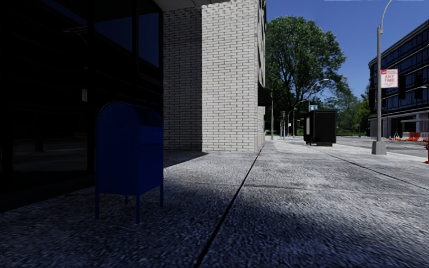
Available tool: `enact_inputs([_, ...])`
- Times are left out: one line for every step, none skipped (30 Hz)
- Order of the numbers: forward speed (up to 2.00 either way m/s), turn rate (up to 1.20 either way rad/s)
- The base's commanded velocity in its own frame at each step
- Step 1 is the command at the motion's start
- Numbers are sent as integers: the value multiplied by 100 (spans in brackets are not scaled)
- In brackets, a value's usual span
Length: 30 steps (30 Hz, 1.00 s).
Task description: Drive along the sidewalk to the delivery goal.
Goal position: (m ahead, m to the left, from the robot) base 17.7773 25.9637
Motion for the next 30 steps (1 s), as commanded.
enact_inputs([192,-16])
enact_inputs([192,0])
enact_inputs([192,0])
enact_inputs([192,0])
enact_inputs([192,0])
enact_inputs([192,0])
enact_inputs([192,0])
enact_inputs([192,0])
enact_inputs([192,0])
enact_inputs([192,0])
enact_inputs([192,0])
enact_inputs([192,0])
enact_inputs([192,0])
enact_inputs([192,0])
enact_inputs([192,0])
enact_inputs([192,0])
enact_inputs([192,0])
enact_inputs([192,0])
enact_inputs([192,0])
enact_inputs([192,0])
enact_inputs([192,0])
enact_inputs([192,0])
enact_inputs([192,0])
enact_inputs([192,0])
enact_inputs([192,0])
enact_inputs([192,0])
enact_inputs([192,0])
enact_inputs([192,0])
enact_inputs([192,0])
enact_inputs([192,0])
